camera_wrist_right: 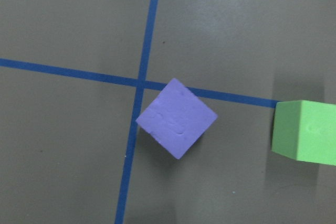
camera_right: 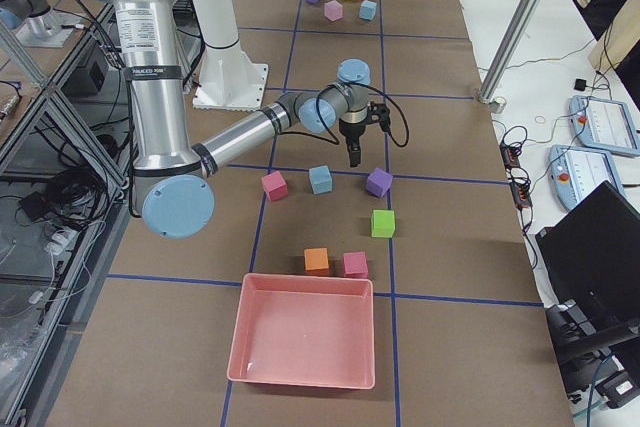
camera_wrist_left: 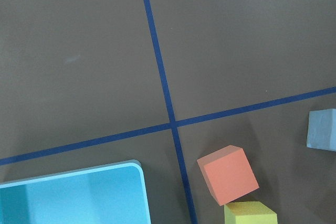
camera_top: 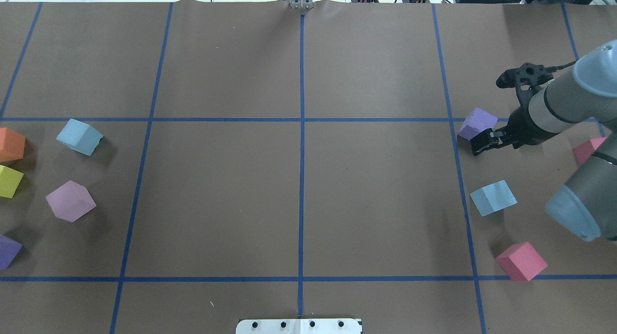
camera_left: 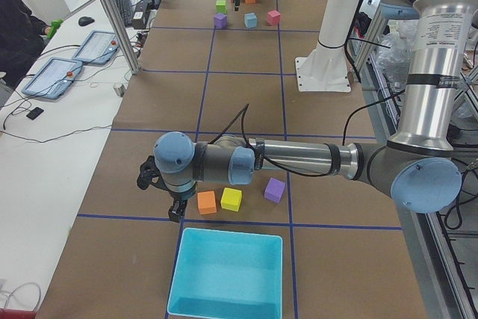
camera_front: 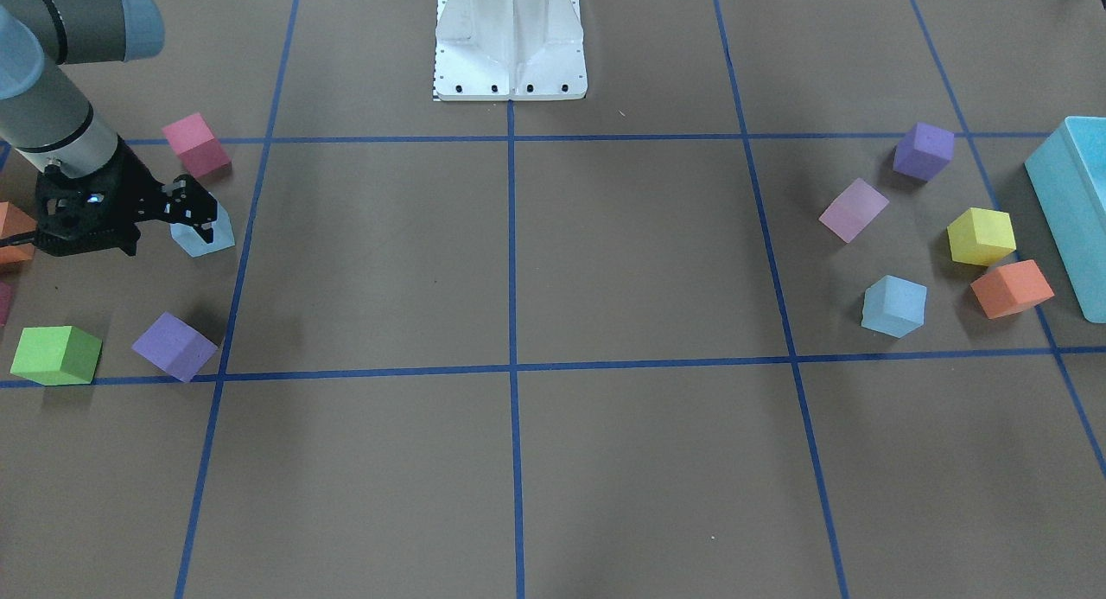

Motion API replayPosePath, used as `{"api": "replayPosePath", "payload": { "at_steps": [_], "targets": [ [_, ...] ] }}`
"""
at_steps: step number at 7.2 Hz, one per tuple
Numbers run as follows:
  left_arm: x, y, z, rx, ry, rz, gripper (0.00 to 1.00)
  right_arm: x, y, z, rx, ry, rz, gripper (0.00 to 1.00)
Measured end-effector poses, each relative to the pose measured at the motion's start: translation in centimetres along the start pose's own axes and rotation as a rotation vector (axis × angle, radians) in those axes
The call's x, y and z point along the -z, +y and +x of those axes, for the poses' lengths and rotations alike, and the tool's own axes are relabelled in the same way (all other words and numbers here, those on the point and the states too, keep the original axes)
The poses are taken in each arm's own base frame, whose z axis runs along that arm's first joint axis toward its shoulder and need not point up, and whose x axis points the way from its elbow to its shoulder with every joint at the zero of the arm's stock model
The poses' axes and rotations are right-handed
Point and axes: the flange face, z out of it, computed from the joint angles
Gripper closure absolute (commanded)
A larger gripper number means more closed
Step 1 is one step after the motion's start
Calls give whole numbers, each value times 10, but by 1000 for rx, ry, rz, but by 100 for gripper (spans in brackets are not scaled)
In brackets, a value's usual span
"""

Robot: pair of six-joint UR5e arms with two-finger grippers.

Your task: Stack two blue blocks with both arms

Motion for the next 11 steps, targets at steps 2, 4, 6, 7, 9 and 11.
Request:
{"api": "replayPosePath", "payload": {
  "at_steps": [2, 4, 6, 7, 9, 11],
  "targets": [
    [0, 0, 0, 3, 1, 0, 2, -11, 30, -12, 77, 9, -3, 0],
    [-1, 1, -1, 6, 2, -2, 2, -28, 59, 10, 178, 18, 7, 0],
    [-2, 1, -2, 7, 2, -3, 2, -39, 67, 12, 210, 19, -6, 0],
    [-2, 1, -2, 7, 2, -4, 2, -45, 69, 9, 219, 18, -14, 0],
    [-3, 1, -3, 8, 3, -5, 2, -55, 71, 9, 226, 24, -29, 0],
    [-3, 1, -3, 9, 3, -5, 2, -62, 73, 15, 247, 34, -41, 0]
  ]
}}
